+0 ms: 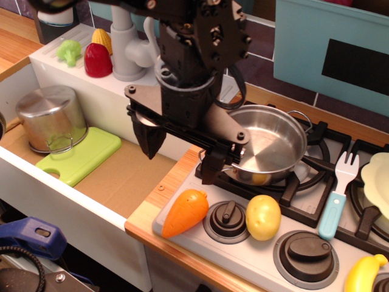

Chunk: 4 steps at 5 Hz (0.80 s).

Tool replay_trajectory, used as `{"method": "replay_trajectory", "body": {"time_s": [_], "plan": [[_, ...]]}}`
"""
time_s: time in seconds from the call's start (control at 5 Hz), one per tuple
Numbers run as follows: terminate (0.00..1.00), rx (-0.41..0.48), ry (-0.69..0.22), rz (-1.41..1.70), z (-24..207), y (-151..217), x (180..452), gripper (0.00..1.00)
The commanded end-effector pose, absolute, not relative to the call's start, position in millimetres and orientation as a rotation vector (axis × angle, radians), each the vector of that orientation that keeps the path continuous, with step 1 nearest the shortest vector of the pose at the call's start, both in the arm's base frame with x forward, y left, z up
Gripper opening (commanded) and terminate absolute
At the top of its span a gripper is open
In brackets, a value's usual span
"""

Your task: Put carrot in pot or pan

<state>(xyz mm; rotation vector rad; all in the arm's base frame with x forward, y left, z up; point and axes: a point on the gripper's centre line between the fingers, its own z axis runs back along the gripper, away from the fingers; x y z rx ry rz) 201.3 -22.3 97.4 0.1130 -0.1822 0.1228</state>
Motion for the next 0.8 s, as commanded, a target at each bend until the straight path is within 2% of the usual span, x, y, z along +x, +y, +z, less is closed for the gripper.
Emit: {"method": "replay_trajectory", "body": {"time_s": [0.0,0.6], "plan": [[0.0,0.113,-0.182,0.123,97.4,-22.3,201.3,1.0],[0.0,0.024,-0.229,0.125,64.6,-28.7,189.3,1.0]]}}
